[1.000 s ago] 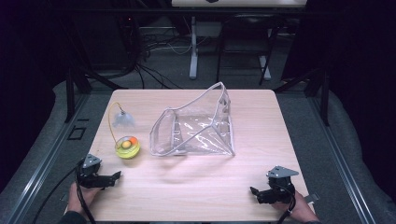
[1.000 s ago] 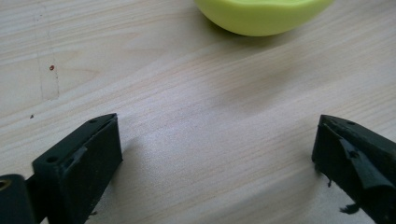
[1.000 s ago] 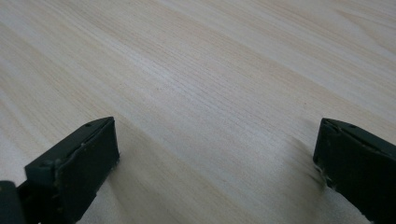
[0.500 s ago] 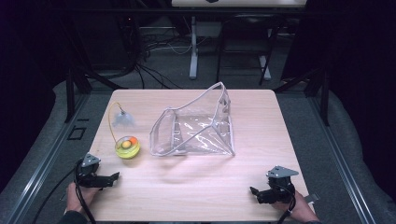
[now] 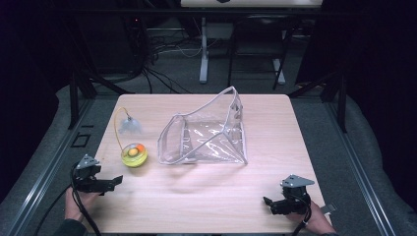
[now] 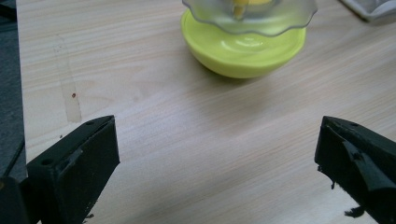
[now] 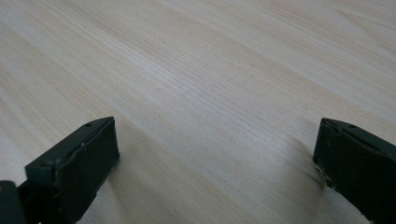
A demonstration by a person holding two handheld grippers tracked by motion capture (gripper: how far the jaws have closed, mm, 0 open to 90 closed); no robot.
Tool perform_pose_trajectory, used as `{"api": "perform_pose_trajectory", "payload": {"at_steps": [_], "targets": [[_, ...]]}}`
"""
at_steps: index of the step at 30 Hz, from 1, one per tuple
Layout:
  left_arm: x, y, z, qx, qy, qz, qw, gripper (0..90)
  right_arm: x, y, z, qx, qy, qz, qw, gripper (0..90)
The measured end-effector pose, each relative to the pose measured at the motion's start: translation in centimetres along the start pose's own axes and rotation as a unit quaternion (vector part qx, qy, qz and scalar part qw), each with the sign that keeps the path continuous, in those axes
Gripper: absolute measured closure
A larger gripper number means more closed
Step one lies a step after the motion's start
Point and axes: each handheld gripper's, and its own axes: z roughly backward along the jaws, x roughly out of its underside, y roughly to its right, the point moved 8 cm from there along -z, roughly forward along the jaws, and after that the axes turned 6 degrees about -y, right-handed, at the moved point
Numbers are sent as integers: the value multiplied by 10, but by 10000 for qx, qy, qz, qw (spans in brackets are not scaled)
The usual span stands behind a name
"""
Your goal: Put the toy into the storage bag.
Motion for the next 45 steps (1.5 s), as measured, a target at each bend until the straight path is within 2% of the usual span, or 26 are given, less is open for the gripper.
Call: {"api": "perform_pose_trajectory", "payload": {"at_steps": [2, 6, 9, 13, 21, 30, 45], "targets": [[-6, -2, 4, 31, 13, 108, 9999, 0, 0, 0, 0, -2, 2, -1, 10000, 0], [-12, -3, 8, 24, 63, 142, 9999, 0, 0, 0, 0, -1, 3, -2, 10000, 0], [-24, -2, 15, 20, 203, 122, 9997, 0, 0, 0, 0, -2, 4, -1, 10000, 0], [-33, 2, 20, 26, 260, 77, 9996, 0, 0, 0, 0, -1, 5, -1, 10000, 0], [-42, 8, 22, 109, 113, -43, 9999, 0, 0, 0, 0, -10, 7, -5, 10000, 0], [-53, 6, 27, 104, 141, -72, 9998, 0, 0, 0, 0, -10, 4, -5, 10000, 0], [-81, 9, 30, 186, 103, -173, 9996, 0, 0, 0, 0, -10, 2, -7, 10000, 0]]}}
